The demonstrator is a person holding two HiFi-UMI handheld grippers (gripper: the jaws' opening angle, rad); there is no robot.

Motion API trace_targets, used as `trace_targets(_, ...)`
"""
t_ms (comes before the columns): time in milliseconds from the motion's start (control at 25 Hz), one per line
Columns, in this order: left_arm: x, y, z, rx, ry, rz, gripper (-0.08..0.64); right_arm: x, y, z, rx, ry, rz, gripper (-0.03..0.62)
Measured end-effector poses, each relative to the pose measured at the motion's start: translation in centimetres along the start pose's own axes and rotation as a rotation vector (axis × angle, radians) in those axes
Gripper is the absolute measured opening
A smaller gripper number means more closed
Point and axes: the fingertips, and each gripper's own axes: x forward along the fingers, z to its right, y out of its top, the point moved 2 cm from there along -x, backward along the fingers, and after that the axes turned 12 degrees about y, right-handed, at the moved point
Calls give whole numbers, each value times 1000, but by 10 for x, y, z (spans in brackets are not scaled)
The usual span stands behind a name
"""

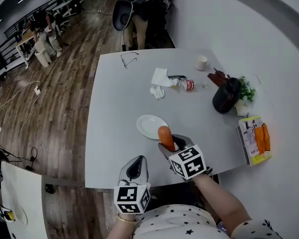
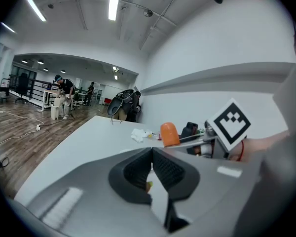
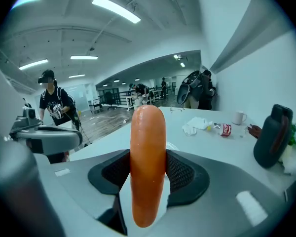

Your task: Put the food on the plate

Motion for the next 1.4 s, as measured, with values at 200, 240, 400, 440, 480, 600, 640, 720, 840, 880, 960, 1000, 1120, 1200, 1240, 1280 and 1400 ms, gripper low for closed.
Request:
trace_targets(200, 25, 5, -5, -2, 29, 5, 8, 52, 6, 31, -69, 67, -149, 216)
trace_targets(240, 30, 6, -5, -6, 37, 5, 8, 63, 6, 37, -77, 75, -178, 216)
trace_targets(400, 45, 1, -11, -27, 71, -16, 8, 105, -2, 56, -131, 99, -340, 216)
trace_targets(440, 48, 1, -12, -31, 79, -22, 8, 115, -4, 59, -147, 109, -383, 216)
trace_targets(480, 51, 0, -14, -34, 85, -27, 8, 124, -5, 62, -163, 119, -422, 216)
trace_targets(600, 57, -2, -13, -40, 96, -38, 8, 146, -12, 70, -196, 148, -521, 216)
trace_targets(640, 59, -3, -13, -40, 98, -41, 8, 152, -14, 73, -195, 154, -548, 216)
trace_targets(720, 61, -4, -12, -34, 97, -46, 8, 162, -19, 78, -180, 156, -594, 216)
trace_targets(840, 63, -2, -10, -21, 92, -47, 8, 172, -21, 84, -167, 148, -640, 216)
trace_targets(880, 63, -2, -10, -19, 91, -48, 8, 175, -22, 85, -166, 148, -651, 216)
trace_targets(960, 62, -3, -9, -15, 92, -51, 8, 180, -26, 86, -168, 155, -667, 216)
trace_targets(1000, 62, -3, -9, -13, 93, -51, 8, 182, -27, 86, -169, 156, -673, 216)
trace_targets(1120, 60, -3, -11, -12, 97, -53, 8, 185, -28, 87, -158, 147, -669, 218)
trace_targets(1200, 57, -4, -13, -20, 101, -62, 8, 185, -29, 86, -138, 138, -651, 218)
trace_targets(1240, 56, -5, -14, -25, 102, -65, 8, 185, -30, 86, -129, 132, -639, 218)
trace_targets(1280, 55, -5, -14, -29, 103, -65, 8, 185, -29, 86, -125, 126, -626, 218)
trace_targets(1400, 54, -4, -16, -30, 108, -57, 8, 183, -25, 87, -134, 100, -592, 219)
